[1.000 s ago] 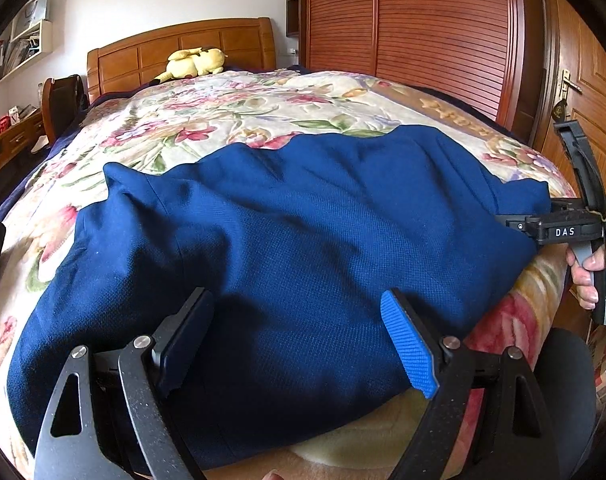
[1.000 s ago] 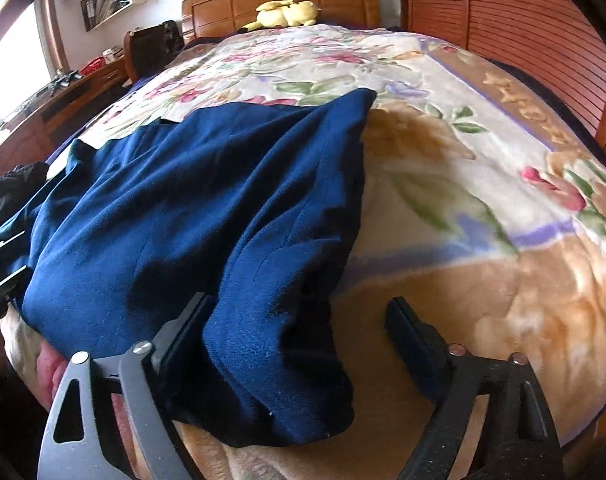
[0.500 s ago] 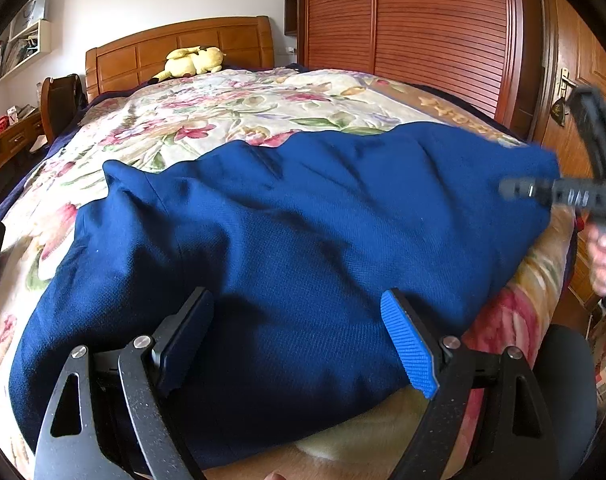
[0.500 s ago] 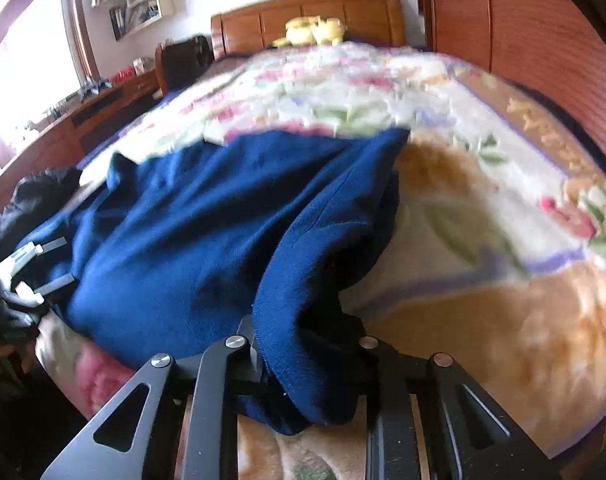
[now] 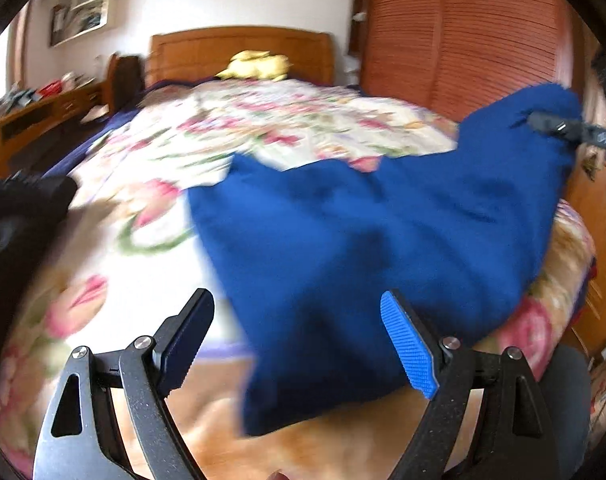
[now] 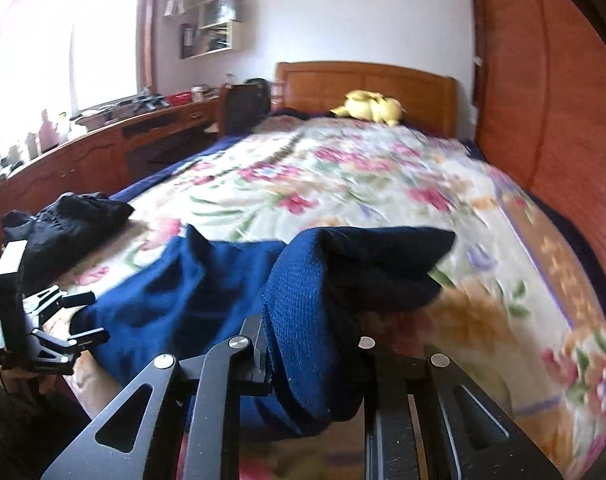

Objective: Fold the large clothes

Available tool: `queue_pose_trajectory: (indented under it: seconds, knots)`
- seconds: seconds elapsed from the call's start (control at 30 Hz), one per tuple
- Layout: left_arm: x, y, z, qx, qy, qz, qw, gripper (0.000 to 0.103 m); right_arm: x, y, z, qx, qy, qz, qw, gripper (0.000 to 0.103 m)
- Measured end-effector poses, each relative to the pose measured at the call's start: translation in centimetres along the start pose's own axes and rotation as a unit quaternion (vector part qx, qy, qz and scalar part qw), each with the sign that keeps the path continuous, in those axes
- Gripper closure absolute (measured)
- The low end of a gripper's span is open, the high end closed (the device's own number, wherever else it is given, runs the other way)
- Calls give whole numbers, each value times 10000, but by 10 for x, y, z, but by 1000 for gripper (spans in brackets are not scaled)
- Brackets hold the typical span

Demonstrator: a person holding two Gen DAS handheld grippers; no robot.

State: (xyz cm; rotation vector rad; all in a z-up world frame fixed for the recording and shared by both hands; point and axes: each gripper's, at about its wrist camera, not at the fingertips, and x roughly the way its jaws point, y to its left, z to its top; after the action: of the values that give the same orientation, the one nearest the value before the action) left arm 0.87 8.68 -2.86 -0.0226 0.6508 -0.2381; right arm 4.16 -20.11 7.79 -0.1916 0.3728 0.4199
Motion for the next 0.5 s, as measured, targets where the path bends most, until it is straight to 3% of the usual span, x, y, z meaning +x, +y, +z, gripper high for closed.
queue_pose_trajectory:
  seconds: [0.33,0.5]
  knots:
    - [-47,62,-14,-619,-452,281,9967,17,25,113,42,-985,-201,743,9922,84]
    - [-68,86,-21,-909,-671,371,9929,17,57,173,35,-1446,276,1197,9818,83]
